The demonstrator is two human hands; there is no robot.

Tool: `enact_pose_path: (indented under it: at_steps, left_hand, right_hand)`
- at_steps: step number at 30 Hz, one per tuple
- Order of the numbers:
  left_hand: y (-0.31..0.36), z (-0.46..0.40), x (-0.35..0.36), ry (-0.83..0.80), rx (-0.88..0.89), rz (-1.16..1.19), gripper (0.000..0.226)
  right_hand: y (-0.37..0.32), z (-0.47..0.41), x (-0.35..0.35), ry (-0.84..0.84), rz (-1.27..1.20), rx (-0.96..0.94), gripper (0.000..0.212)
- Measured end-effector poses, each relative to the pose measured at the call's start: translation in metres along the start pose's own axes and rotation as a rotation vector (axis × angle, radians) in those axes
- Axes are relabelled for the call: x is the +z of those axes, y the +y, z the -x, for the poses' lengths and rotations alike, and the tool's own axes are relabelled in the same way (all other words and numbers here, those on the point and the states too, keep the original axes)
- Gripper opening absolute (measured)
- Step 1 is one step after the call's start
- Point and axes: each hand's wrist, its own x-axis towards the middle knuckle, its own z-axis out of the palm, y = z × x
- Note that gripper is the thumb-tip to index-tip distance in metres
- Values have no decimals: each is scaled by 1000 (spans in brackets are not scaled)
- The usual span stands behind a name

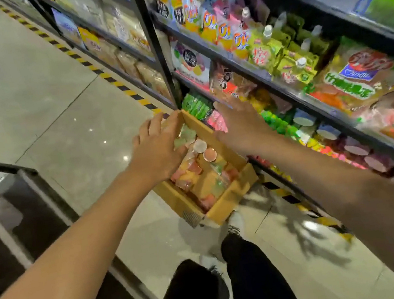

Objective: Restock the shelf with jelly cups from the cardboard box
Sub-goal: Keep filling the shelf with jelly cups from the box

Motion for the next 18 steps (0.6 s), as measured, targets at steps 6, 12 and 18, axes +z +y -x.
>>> enact_pose_path:
  at_steps: [6, 12, 18]
  left_hand:
    - [-27, -72, 75, -91, -59, 73, 72]
    - [-73, -150, 187, -193, -100, 118, 73]
    - [-125, -246, 336, -221, -34, 80, 72]
  right_hand:
    - [37, -85, 62, -89, 29, 17, 77]
    - [73, -165, 159, -105, -37, 69, 72]
    - [118, -265, 308, -134, 61, 103, 75]
